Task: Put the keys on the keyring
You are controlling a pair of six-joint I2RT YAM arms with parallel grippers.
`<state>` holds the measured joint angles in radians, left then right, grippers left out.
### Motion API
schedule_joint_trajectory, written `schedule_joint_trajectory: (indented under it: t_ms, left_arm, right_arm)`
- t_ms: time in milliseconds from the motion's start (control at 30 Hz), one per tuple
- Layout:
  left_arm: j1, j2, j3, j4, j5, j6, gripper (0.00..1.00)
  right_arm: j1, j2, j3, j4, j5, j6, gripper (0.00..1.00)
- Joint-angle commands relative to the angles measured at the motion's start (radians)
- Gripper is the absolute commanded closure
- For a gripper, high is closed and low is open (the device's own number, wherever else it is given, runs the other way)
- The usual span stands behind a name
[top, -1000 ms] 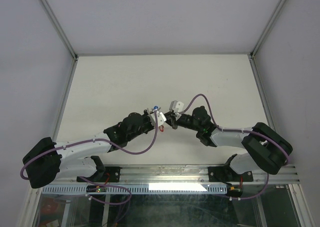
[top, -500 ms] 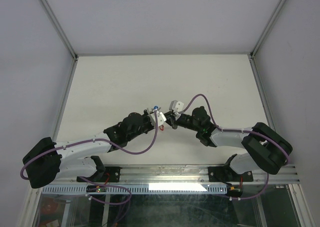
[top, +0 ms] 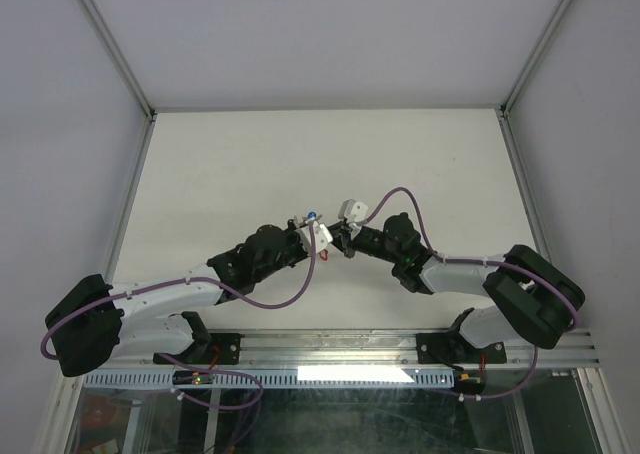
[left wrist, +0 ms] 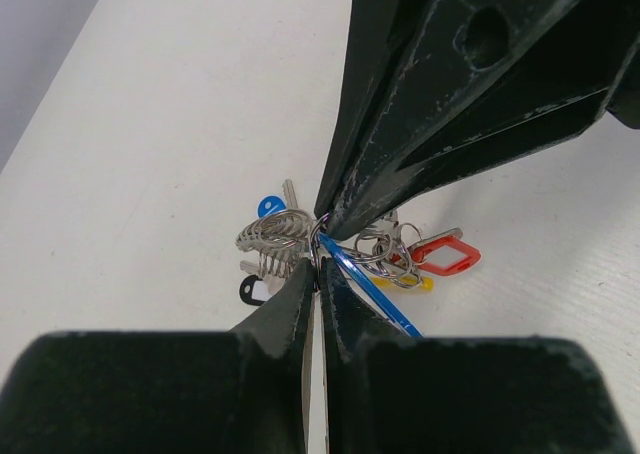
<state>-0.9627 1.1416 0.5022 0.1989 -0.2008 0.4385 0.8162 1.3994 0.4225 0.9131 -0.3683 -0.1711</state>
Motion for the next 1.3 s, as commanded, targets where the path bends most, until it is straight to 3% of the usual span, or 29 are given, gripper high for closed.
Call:
schedule_joint_trajectory:
  t_ms: [0, 633, 1267]
  left_arm:
    - [-0.008, -0.006, 0.041, 0.023, 0.026, 0.012, 1.00]
    - [-0.008, -0.011, 0.038, 0.021, 0.039, 0.015, 1.00]
    - [-0.008, -0.013, 0.036, 0.018, 0.046, 0.020, 1.00]
  right_arm:
    - [0.003, 0.002, 0.048, 0.033, 0.041, 0.017, 1.00]
    - [0.003, 0.029, 0.072, -0.015, 0.058, 0.061, 1.00]
    - [-0.004, -0.014, 0.075, -0.090, 0.153, 0.043, 0.80]
